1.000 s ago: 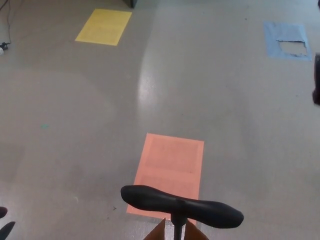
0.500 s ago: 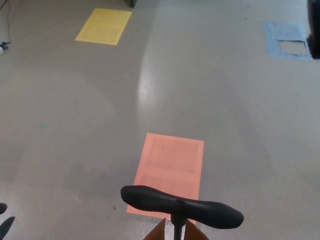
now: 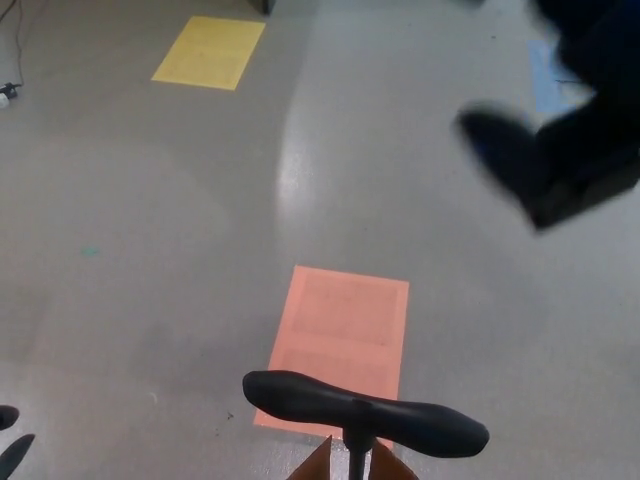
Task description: An air pump is kept on top of a storage box on the floor and the robot uses its right hand to press down on the handle of the pump to compress it
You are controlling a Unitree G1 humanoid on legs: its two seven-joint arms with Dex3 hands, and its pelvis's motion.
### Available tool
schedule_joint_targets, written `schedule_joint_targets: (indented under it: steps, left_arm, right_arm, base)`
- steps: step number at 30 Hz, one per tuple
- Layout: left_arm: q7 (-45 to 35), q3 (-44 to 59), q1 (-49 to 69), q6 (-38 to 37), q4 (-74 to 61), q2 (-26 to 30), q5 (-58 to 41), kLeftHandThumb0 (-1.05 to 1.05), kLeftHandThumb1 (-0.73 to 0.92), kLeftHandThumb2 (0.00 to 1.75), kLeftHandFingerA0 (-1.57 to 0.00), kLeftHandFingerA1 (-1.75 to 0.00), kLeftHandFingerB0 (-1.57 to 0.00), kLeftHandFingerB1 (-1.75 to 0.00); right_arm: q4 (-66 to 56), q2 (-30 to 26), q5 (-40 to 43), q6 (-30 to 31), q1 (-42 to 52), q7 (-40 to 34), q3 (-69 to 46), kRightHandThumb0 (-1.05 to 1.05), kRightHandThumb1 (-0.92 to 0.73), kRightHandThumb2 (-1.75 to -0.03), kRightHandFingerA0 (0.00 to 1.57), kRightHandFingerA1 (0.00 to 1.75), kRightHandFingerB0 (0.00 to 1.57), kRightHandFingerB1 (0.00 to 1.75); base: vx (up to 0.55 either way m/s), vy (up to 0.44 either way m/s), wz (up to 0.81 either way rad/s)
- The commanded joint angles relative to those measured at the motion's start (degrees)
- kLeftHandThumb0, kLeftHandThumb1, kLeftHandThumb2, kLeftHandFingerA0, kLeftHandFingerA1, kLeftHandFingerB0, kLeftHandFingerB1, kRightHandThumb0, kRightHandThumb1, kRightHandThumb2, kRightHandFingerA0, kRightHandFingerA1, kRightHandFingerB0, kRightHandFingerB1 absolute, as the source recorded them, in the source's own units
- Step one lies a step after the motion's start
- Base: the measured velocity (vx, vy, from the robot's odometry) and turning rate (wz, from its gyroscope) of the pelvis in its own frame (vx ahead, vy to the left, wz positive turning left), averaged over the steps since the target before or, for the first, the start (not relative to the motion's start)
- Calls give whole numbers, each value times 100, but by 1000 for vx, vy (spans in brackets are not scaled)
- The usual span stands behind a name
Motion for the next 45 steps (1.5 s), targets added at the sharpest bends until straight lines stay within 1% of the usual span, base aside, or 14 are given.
schedule_joint_targets:
  steps: [1,5,6,8,13,15,17,18,30,31,32,43,44,45]
  left_arm:
    - [-216,-59,106,-426,30,391,164,-68,87,66,-28,-34,-22,-30]
    - [-262,-40,102,-414,37,398,140,-68,87,66,-27,-34,-21,-30]
    - [-267,-31,97,-410,46,392,129,-68,87,66,-26,-33,-22,-30]
    - [-268,-33,96,-413,53,392,130,-68,87,66,-27,-33,-22,-30]
    - [-330,-32,72,-426,100,395,113,-69,87,66,-27,-34,-22,-30]
    - [-301,-63,61,-437,113,403,149,-69,87,66,-27,-34,-22,-30]
    - [-316,-67,53,-433,119,409,149,-69,87,66,-26,-34,-21,-30]
    - [-314,-68,51,-410,115,408,147,-68,87,66,-26,-33,-21,-29]
    - [-357,-78,61,-401,118,396,131,-67,86,66,-26,-33,-21,-30]
    - [-347,-90,56,-388,116,401,146,-67,86,66,-27,-33,-22,-30]
    - [-357,-83,45,-373,127,400,136,-68,85,66,-26,-33,-22,-30]
    - [-365,-94,126,-403,136,389,143,-68,86,66,-27,-34,-22,-30]
    - [-365,-102,125,-395,132,390,150,-68,86,66,-27,-34,-22,-30]
    - [-371,-103,126,-397,133,389,150,-67,87,66,-26,-34,-21,-30]
  right_arm:
    - [-890,-547,478,1356,-396,1707,1102,-88,-76,-108,0,11,0,10]
    - [-906,-462,294,1396,-220,1586,1310,-76,-59,-92,0,16,0,14]
    - [-892,-418,152,1347,-102,1521,1431,-53,-39,-78,0,23,0,21]
    - [-869,-394,56,1315,-15,1508,1543,-36,-59,-58,0,21,0,15]
    - [-833,-363,-219,1316,259,1566,1880,-41,-59,-57,0,21,0,13]
    - [-838,-337,-266,1423,432,1592,2004,-51,-46,-75,0,18,0,12]
    - [-843,-302,-326,1466,499,1623,2043,-48,-57,-56,0,18,0,13]
    - [-832,-286,-386,1463,590,1595,2099,-62,-40,-76,0,18,0,12]
    - [-352,179,-1482,1423,1655,1312,2926,-73,-48,-84,0,14,0,10]
    - [-295,225,-1549,1392,1711,1296,2960,-67,-61,-59,0,14,0,7]
    - [-217,285,-1594,1374,1775,1279,2995,-73,-49,-84,0,14,0,10]
    - [600,895,-2344,1050,2279,1064,3384,-75,-52,-87,0,16,0,12]
    - [650,931,-2391,1013,2302,1059,3385,-75,-52,-87,0,16,0,12]
    - [747,979,-2459,1000,2330,1002,3418,-65,-66,-60,0,16,0,12]
  base:
    - [0,0,0]
    - [0,0,0]
    - [0,0,0]
    - [0,0,0]
    - [0,0,0]
    - [0,0,0]
    - [0,0,0]
    - [0,0,0]
    - [0,0,0]
    - [0,0,0]
    - [0,0,0]
    - [0,0,0]
    - [0,0,0]
    - [0,0,0]
